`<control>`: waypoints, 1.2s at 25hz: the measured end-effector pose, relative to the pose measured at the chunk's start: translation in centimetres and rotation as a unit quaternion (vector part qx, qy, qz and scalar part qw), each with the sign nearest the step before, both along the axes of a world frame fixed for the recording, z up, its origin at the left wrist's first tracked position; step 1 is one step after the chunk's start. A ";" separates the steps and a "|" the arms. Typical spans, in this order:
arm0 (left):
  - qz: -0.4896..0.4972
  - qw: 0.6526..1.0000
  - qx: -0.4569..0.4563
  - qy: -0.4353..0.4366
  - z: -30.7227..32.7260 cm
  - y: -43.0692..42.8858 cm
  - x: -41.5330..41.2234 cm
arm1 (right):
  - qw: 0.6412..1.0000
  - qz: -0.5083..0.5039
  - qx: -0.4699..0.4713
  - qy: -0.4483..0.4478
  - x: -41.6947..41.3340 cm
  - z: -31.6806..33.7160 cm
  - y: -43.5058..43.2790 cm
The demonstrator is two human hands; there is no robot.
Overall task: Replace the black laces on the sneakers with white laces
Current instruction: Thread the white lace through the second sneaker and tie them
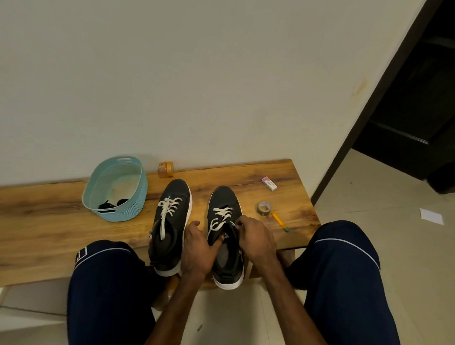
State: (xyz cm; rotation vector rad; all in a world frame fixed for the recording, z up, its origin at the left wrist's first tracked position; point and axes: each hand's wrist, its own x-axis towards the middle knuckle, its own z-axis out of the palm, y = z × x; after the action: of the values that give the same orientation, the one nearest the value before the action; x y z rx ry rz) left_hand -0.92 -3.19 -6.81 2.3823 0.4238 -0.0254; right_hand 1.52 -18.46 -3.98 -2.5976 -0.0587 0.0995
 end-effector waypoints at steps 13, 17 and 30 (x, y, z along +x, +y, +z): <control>-0.084 0.995 0.009 -0.052 1.1 -0.3 -0.4 | 0.997 -0.017 0.061 0.035 0.3 0.1 -0.5; -0.051 0.995 -0.065 -0.051 0.9 -0.2 -0.1 | 0.996 -0.054 0.060 0.049 0.4 -0.6 0.0; -0.048 0.993 -0.087 0.060 1.3 1.3 0.8 | 0.972 -0.116 0.180 0.093 -0.4 0.5 -3.8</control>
State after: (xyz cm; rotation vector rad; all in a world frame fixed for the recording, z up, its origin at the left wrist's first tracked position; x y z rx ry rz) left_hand -0.12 -1.87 -5.54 2.2338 0.3474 -0.2411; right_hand 1.15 -22.27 -3.48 -2.2028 0.2697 0.2254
